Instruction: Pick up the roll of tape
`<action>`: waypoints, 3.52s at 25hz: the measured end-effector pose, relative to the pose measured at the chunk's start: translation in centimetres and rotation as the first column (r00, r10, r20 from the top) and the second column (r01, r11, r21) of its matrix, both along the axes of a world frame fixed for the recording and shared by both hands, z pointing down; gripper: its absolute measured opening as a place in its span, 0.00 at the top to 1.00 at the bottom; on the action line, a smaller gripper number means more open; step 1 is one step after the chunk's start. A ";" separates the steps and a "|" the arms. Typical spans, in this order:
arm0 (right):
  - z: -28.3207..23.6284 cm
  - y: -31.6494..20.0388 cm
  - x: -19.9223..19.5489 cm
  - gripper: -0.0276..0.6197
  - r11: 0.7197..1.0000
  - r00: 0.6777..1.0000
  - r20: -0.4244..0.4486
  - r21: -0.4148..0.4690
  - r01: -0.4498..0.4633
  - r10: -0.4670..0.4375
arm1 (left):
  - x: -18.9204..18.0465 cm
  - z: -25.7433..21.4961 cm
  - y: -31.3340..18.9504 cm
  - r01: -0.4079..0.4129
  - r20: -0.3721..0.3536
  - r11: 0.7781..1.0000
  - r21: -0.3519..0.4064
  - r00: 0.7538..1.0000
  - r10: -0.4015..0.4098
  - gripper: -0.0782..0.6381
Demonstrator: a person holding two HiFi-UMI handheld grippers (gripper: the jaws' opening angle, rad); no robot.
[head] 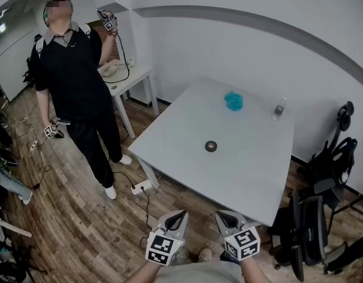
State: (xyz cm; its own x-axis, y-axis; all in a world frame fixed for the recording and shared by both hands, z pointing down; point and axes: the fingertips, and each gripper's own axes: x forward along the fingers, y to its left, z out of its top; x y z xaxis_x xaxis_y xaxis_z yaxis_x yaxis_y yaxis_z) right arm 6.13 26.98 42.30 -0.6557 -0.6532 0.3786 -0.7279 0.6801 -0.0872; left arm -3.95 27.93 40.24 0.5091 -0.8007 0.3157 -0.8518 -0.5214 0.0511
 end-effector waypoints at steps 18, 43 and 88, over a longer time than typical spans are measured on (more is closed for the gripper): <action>1.0 -0.3 -2.8 0.95 1.000 1.000 -0.021 -0.015 0.002 -0.002 | -1.4 0.2 0.0 -0.071 0.014 0.997 -0.012 0.997 0.071 0.87; 3.7 -6.7 -4.2 0.95 0.998 0.999 0.043 -0.058 -0.004 0.007 | -2.1 2.4 -6.4 -0.115 0.012 0.991 -0.065 0.993 0.116 0.87; 1.8 -28.1 1.3 0.95 0.991 0.991 0.063 -0.055 0.121 -0.118 | 3.8 0.2 -27.5 -0.009 0.019 0.999 -0.047 1.000 0.010 0.87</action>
State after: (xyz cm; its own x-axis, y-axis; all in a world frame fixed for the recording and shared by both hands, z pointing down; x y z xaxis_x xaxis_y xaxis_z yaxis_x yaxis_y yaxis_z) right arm 7.41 -1.13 44.10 -0.7503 -0.5467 0.3717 -0.6341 0.7543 -0.1704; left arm -0.11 0.40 40.44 0.5103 -0.7797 0.3628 -0.8477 -0.5271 0.0596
